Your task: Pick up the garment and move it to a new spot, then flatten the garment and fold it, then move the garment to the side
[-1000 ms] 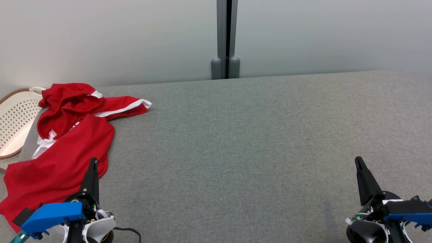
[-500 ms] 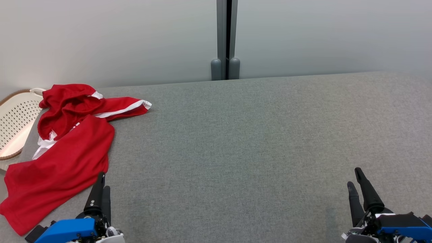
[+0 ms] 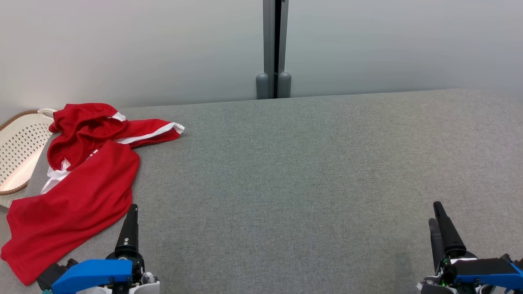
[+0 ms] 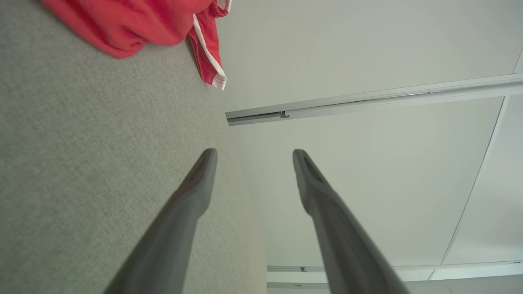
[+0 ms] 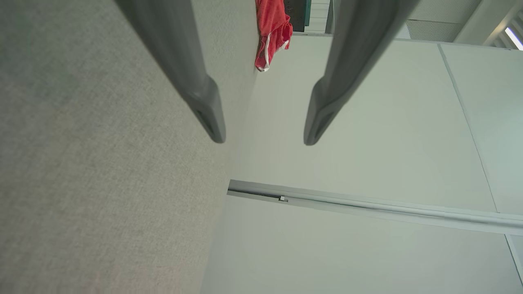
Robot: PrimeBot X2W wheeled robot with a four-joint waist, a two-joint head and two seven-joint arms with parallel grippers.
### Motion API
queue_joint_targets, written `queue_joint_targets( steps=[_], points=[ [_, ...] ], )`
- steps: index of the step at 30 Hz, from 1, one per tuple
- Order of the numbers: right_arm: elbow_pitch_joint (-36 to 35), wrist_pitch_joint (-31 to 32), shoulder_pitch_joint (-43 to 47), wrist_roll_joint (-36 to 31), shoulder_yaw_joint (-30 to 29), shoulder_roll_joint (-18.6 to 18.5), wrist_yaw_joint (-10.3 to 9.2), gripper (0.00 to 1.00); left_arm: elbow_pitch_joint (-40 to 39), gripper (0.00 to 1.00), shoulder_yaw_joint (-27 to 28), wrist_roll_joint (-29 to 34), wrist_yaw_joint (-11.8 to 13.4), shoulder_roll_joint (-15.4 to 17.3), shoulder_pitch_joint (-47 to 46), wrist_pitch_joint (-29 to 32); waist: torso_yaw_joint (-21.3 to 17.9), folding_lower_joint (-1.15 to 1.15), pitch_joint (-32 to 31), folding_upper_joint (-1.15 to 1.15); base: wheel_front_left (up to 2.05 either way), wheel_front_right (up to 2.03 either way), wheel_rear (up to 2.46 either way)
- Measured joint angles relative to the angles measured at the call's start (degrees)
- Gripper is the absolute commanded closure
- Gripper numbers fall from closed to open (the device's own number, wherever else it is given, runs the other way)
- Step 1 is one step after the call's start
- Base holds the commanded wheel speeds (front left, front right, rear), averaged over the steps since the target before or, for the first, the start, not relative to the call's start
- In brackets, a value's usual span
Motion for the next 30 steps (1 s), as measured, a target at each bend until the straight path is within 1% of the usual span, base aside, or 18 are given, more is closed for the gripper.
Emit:
queue_joint_targets(
  steps=[12, 18, 30],
  points=[
    [-3.27, -2.59, 0.85, -14.74, 0.46, -0.04, 0.00, 0.00, -1.87, 0.00, -3.28, 11.57, 2.09, 0.07, -0.01, -2.75, 0.15, 0.00, -0.21, 0.00, 0.00, 0.00, 0.00],
    [-3.87, -3.90, 1.20, -22.48, 1.08, -0.07, 0.00, 0.00, -2.11, 0.00, -3.99, 18.00, 2.88, 0.08, -0.03, -3.97, 0.27, 0.00, -0.29, 0.00, 0.00, 0.00, 0.00],
    [-4.70, -5.97, 1.77, -35.46, 1.64, -0.12, 0.01, 0.00, -1.31, 0.00, -5.64, 34.07, 3.61, 0.13, -0.03, -6.12, 0.45, 0.00, -0.55, 0.00, 0.00, 0.00, 0.00]
  ],
)
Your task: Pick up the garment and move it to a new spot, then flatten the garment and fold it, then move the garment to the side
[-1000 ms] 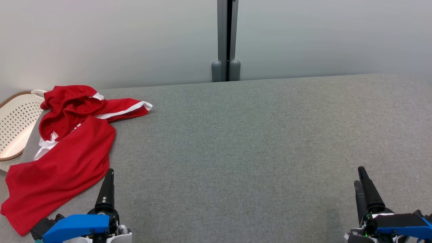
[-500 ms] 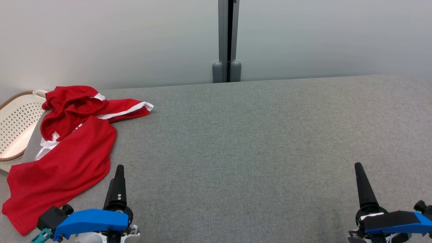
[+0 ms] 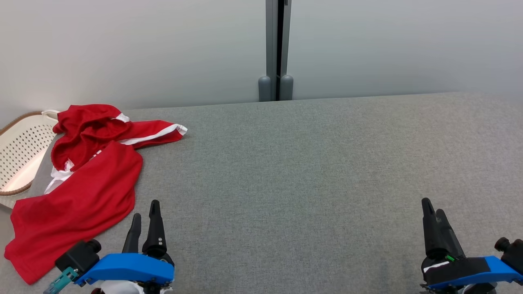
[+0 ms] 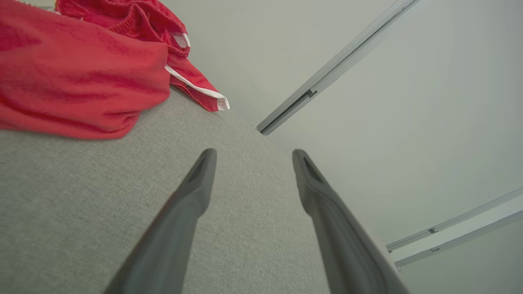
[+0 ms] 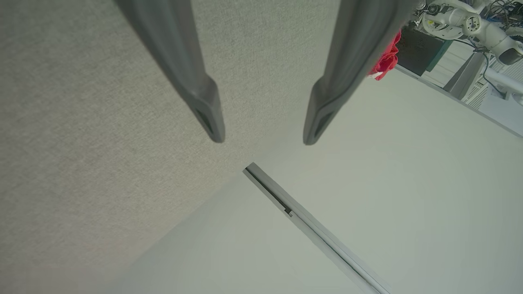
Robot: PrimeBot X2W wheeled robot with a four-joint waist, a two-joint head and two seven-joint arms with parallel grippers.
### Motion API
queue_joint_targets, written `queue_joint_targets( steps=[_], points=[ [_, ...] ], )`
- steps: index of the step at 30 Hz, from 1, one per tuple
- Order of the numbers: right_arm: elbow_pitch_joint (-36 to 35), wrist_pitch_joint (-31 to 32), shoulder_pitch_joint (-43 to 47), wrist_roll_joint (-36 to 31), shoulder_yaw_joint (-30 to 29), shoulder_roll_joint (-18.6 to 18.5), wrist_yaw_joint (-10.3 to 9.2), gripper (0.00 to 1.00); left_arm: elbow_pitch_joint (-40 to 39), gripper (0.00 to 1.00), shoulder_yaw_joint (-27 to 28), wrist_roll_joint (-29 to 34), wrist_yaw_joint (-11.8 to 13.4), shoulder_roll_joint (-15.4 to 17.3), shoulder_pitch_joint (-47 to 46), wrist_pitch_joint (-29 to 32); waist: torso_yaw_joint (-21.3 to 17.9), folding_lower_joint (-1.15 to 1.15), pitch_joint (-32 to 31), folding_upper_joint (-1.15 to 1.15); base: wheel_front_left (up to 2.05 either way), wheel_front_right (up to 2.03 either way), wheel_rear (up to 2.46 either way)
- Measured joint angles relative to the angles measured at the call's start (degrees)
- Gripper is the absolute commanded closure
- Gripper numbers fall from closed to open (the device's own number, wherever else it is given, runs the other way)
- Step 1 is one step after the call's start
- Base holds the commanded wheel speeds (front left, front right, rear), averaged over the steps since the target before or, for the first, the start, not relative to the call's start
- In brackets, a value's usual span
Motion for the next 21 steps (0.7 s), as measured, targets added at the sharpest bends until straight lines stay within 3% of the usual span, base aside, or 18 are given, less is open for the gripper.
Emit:
queue_joint_targets(
  steps=[21],
  points=[
    [1.76, -3.47, 0.23, -17.05, 1.40, -0.10, 0.07, 0.00, 3.69, 0.00, -1.72, 18.17, 0.41, 0.13, 0.02, -3.38, 0.43, 0.00, -0.40, 0.00, 0.00, 0.00, 0.00]
  ],
)
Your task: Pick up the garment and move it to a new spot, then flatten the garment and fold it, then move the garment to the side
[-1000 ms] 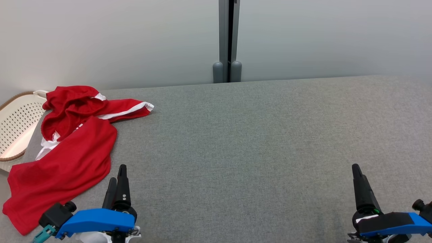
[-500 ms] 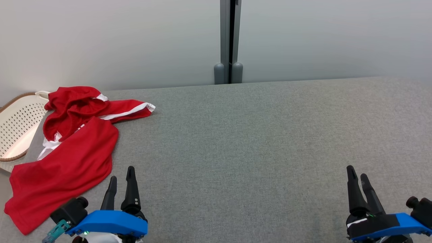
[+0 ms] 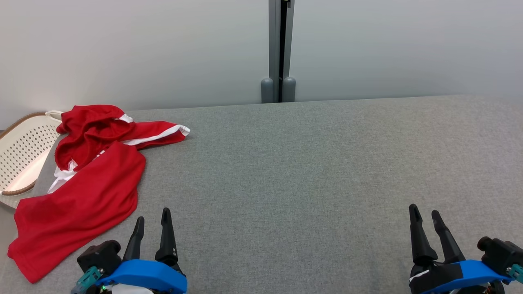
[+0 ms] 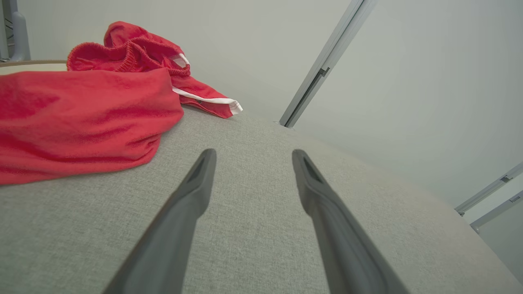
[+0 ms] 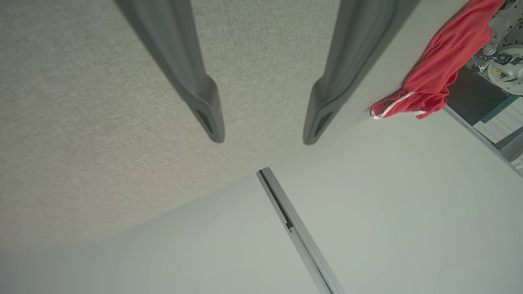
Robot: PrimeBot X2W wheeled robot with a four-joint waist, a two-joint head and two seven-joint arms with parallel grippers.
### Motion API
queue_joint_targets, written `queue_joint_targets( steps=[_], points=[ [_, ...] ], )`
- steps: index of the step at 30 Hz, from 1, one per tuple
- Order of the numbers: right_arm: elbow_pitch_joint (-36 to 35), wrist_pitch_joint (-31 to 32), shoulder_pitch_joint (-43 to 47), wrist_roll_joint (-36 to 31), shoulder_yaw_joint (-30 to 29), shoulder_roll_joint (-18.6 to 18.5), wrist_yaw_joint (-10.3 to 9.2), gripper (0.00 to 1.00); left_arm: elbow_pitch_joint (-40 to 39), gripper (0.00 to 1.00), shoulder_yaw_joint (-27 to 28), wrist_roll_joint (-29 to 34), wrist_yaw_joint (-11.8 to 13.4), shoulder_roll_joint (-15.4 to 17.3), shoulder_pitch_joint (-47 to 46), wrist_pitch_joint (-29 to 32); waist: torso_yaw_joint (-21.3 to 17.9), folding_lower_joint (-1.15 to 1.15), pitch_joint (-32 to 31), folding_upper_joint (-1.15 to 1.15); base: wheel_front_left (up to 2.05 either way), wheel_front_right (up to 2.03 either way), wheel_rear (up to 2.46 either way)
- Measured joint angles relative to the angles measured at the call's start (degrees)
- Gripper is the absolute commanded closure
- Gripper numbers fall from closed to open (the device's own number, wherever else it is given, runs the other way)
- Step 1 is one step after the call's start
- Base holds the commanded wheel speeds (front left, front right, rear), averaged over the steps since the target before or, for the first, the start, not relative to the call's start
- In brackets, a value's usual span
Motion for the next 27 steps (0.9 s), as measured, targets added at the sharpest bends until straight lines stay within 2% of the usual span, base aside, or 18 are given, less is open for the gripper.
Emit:
queue_joint_targets(
  steps=[27],
  points=[
    [0.21, -3.48, 1.07, -15.36, 0.55, -0.13, 0.02, 0.00, 4.89, 0.00, -2.00, 12.88, 0.82, 0.09, 0.00, -3.52, 0.33, 0.00, -0.89, 0.00, 0.00, 0.00, 0.00]
  ],
)
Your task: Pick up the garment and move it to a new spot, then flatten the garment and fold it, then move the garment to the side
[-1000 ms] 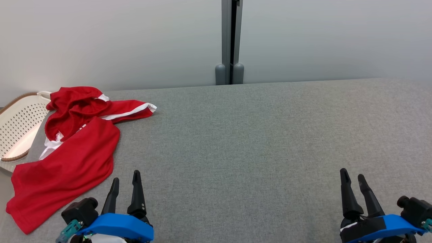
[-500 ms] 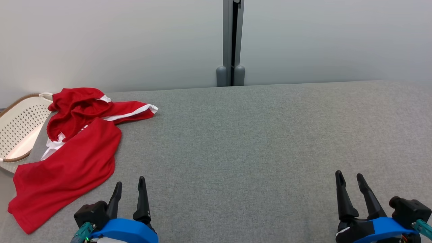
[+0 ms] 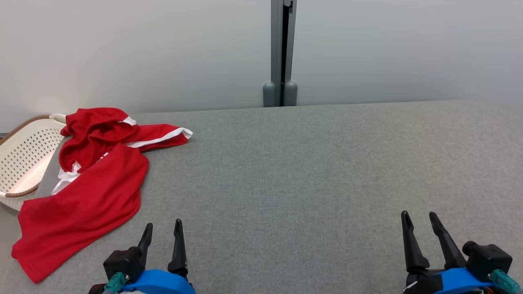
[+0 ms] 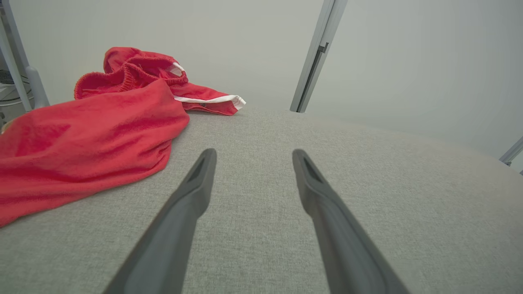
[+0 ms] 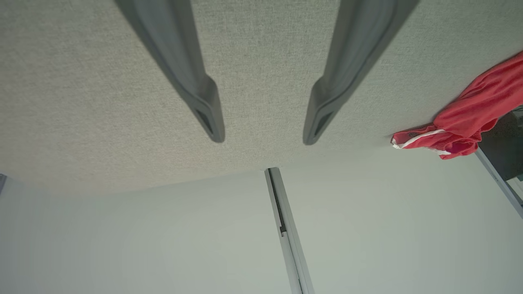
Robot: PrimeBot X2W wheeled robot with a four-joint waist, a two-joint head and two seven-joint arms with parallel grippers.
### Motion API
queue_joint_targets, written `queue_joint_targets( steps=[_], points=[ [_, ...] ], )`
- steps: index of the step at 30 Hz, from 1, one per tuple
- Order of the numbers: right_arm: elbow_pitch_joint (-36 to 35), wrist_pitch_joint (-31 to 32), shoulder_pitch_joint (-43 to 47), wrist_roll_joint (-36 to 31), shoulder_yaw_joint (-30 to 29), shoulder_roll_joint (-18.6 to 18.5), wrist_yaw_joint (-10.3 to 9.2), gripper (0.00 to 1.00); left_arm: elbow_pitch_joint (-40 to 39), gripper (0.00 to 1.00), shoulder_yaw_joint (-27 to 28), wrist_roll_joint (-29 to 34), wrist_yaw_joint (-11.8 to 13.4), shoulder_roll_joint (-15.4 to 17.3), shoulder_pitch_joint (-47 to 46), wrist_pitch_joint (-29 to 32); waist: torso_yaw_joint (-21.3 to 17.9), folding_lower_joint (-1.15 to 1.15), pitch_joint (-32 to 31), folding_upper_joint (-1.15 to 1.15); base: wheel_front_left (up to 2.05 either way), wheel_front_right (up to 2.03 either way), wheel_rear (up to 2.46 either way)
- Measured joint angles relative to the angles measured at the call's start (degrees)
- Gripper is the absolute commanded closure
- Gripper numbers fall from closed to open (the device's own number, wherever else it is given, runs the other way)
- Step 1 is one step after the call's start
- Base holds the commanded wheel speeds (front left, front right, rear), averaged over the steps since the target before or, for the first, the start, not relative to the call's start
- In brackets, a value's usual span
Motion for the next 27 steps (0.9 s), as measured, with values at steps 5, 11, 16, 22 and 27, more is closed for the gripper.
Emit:
queue_joint_targets(
  steps=[5, 11, 16, 22, 27],
  points=[
    [0.41, -0.53, 0.14, -1.98, 0.07, -0.03, 0.00, 0.00, 0.73, 0.00, -0.26, 1.87, 0.30, 0.01, 0.00, -0.54, 0.13, 0.00, -0.22, 0.00, 0.00, 0.00, 0.00],
    [0.81, -1.13, 0.37, -4.05, 0.25, -0.07, 0.00, 0.00, 1.40, 0.00, -0.81, 3.92, 0.67, 0.02, 0.04, -1.16, 0.27, 0.00, -0.39, 0.00, 0.00, 0.00, 0.00],
    [1.18, -1.72, 0.48, -5.90, 0.35, -0.09, 0.00, 0.00, 1.91, 0.00, -1.37, 5.54, 0.77, 0.02, 0.06, -1.78, 0.40, 0.00, -0.38, 0.00, 0.00, 0.00, 0.00],
    [1.80, -2.34, 0.48, -7.81, 0.43, -0.12, 0.00, 0.00, 2.67, 0.00, -1.64, 7.48, 1.26, 0.04, 0.06, -2.36, 0.51, 0.00, -0.39, 0.00, 0.00, 0.00, 0.00],
    [2.21, -2.79, 0.48, -9.10, 0.48, -0.14, 0.01, 0.00, 3.16, 0.00, -1.90, 8.94, 1.71, 0.04, 0.06, -2.78, 0.56, 0.00, -0.47, 0.00, 0.00, 0.00, 0.00]
  ],
)
